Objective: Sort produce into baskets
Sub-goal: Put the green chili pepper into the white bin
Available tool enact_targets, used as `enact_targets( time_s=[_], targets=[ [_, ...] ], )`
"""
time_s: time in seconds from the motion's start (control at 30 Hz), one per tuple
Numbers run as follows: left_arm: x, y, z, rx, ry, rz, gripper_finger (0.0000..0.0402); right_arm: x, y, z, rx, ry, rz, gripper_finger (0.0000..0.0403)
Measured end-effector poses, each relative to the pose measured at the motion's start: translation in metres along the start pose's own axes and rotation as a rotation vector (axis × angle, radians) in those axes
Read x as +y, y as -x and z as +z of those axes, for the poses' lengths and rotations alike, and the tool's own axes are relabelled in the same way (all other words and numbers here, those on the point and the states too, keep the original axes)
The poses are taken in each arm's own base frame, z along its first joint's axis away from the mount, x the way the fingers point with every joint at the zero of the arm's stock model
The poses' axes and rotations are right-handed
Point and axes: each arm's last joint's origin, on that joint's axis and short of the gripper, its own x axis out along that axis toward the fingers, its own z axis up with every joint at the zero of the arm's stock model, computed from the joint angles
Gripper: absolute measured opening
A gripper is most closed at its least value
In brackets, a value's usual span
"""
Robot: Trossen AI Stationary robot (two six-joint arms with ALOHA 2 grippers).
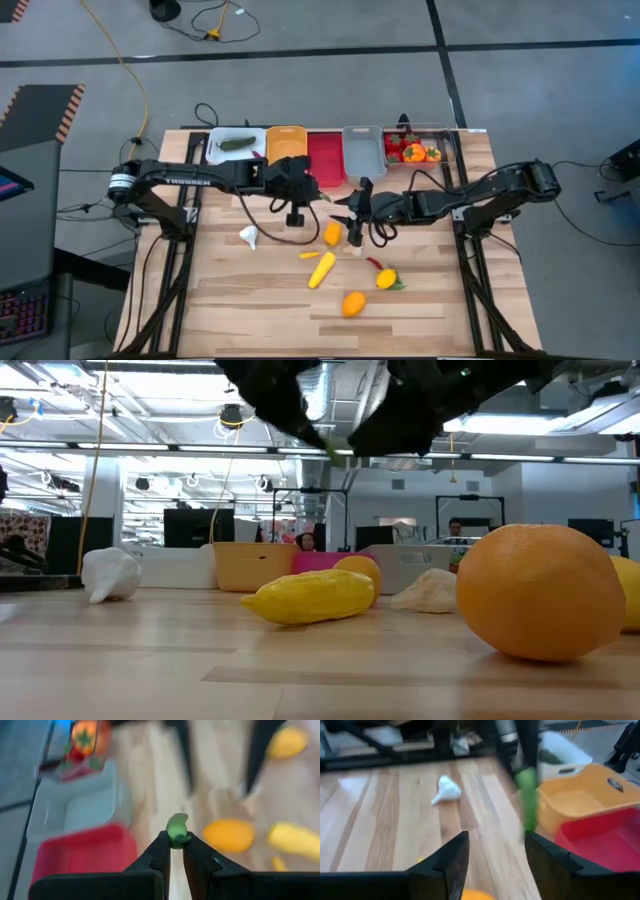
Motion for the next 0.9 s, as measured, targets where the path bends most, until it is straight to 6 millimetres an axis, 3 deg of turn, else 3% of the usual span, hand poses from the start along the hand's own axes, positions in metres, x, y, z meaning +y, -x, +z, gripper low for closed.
enact_targets(
  time_s=[0.23, 0.53, 0.9],
  targets=[
    [0.029, 0.002, -0.031, 0.213, 0.07, 0.025, 0.0027, -0.003, 0.002, -0.018, 0.175, -0.009, -0.027, 0.023],
    [0.086, 0.016, -0.078, 0.527, 0.154, 0.272, 0.0027, -0.005, 0.007, -0.036, 0.364, -0.173, -0.064, 0.023],
    [0.147, 0.042, -0.128, 0.65, 0.444, 0.464, 0.0027, 0.002, 0.009, -0.038, 0.419, -0.196, 0.05, 0.023]
  ],
)
